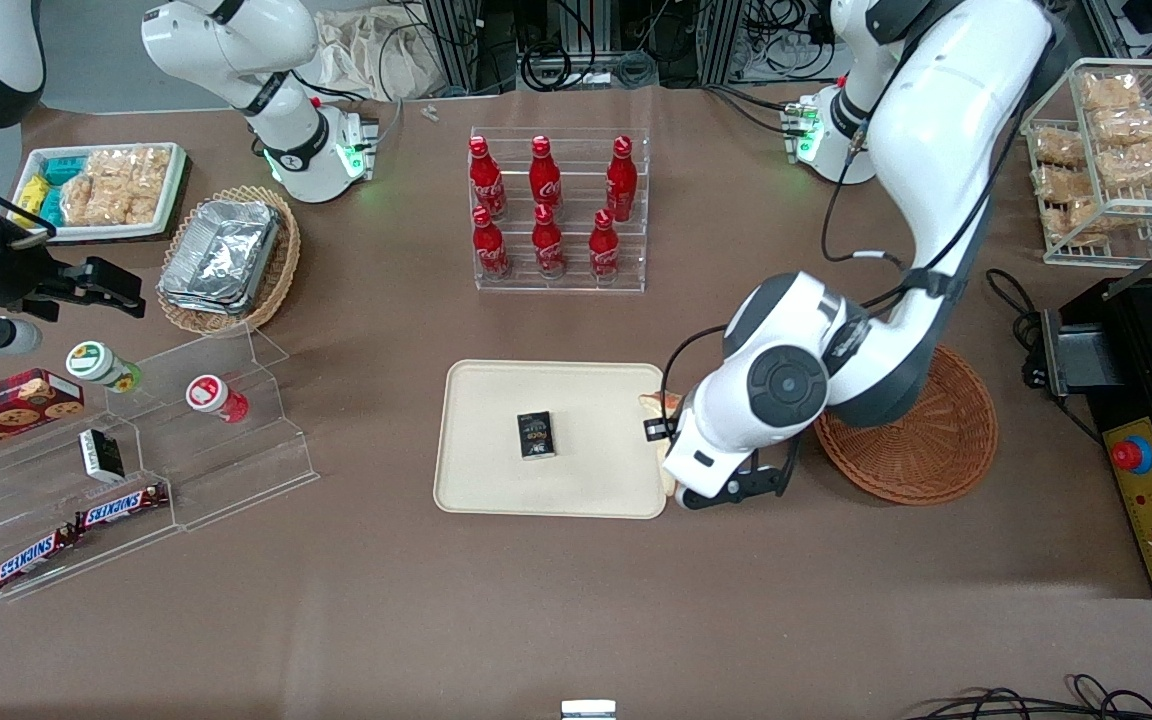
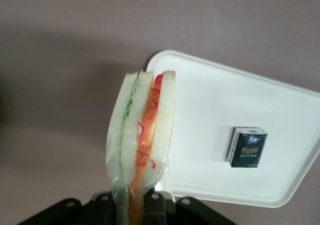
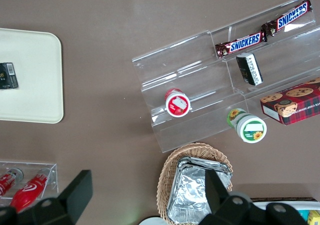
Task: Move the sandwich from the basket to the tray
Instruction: 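Lift the sandwich and carry it over the cream tray, then lower the sandwich onto the tray beside the black tissue pack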
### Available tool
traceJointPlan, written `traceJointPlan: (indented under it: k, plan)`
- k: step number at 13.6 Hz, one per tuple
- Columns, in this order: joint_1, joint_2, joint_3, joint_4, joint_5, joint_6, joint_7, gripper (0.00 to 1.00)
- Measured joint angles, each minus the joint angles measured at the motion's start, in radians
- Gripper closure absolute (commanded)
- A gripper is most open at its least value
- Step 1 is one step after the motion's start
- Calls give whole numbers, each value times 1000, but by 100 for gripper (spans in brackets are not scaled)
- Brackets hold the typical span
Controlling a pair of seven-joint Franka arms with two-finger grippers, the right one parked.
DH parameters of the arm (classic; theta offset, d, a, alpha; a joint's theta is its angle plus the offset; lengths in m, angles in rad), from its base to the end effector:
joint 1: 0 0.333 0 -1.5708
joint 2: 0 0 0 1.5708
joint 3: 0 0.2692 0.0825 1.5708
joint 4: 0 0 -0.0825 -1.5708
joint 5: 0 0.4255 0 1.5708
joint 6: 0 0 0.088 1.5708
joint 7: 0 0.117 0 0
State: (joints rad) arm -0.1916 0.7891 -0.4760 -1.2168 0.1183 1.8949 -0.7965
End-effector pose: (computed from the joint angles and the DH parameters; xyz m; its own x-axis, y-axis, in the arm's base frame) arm 0.6381 -0.3925 0.2778 0.9642 0.1912 -0.1840 0.2159 -0.9683 0.1253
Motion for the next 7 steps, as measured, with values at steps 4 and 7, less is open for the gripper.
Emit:
traceJointPlan:
  k: [4,7]
  plan:
    - [-55,89,0,5,1,113,5,93]
    - [-72,124,1,10,4,132,5,85]
